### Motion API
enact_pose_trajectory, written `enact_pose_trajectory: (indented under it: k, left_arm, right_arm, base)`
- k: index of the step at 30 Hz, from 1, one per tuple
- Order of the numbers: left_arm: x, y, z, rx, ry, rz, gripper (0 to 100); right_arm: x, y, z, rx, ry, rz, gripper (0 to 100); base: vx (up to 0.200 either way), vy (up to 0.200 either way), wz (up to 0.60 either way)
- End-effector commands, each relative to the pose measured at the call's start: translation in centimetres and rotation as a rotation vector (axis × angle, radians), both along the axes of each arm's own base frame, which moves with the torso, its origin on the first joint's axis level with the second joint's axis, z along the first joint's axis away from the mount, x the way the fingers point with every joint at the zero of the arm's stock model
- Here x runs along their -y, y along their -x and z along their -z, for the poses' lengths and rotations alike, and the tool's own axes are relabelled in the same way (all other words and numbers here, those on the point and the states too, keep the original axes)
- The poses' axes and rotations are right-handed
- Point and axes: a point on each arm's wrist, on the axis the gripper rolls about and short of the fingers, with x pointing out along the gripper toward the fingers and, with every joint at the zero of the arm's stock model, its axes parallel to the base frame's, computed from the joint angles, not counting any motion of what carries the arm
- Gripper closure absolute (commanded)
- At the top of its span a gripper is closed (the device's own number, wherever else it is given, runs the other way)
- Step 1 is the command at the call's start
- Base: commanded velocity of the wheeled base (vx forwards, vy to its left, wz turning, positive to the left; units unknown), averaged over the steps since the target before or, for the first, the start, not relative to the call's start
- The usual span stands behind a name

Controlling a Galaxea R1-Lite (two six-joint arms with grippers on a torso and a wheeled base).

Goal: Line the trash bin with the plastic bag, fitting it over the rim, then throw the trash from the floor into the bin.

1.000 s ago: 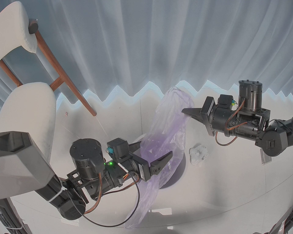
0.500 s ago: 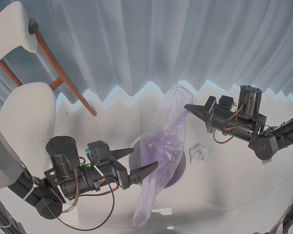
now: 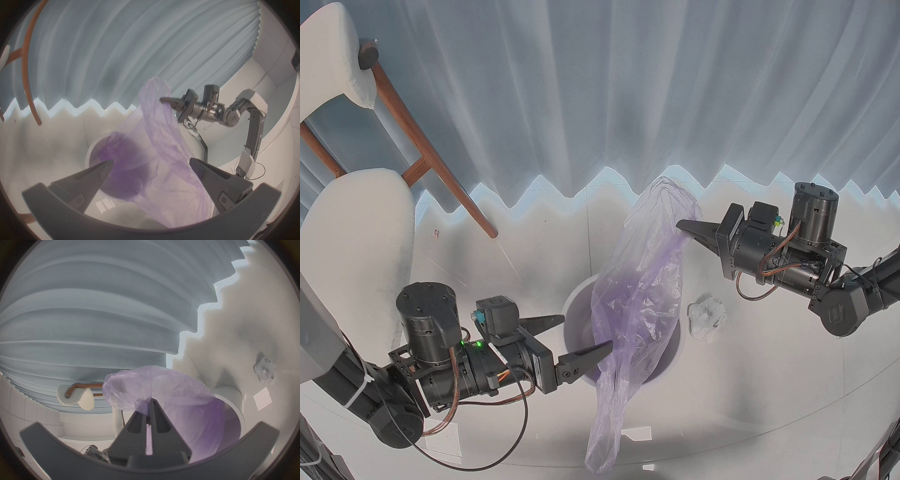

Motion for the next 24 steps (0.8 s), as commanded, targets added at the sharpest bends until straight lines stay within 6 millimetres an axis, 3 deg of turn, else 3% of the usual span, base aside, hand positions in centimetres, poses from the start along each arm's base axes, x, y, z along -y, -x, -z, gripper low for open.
enact_pose_trajectory:
  k: [1, 19, 24]
  left_arm:
    - [0.3, -0.3, 1.6, -0.055, -0.032, 0.019, 0]
    - [2.0, 1.0, 4.7, -0.141, -0.107, 0.097, 0]
    - [1.0, -1.4, 4.2, -0.1, -0.084, -0.011, 0]
  right_arm:
    - [-0.1, 0.1, 0.0, 0.0, 0.0, -0.004, 100]
    - [-0.3, 0.1, 0.4, -0.013, 0.004, -0.011, 100]
    - [-0.3, 0.3, 0.2, -0.006, 0.002, -0.011, 100]
  base:
    - [0.0, 0.0, 0.0]
    - [0.0, 0.0, 0.0]
    - [0.0, 0.0, 0.0]
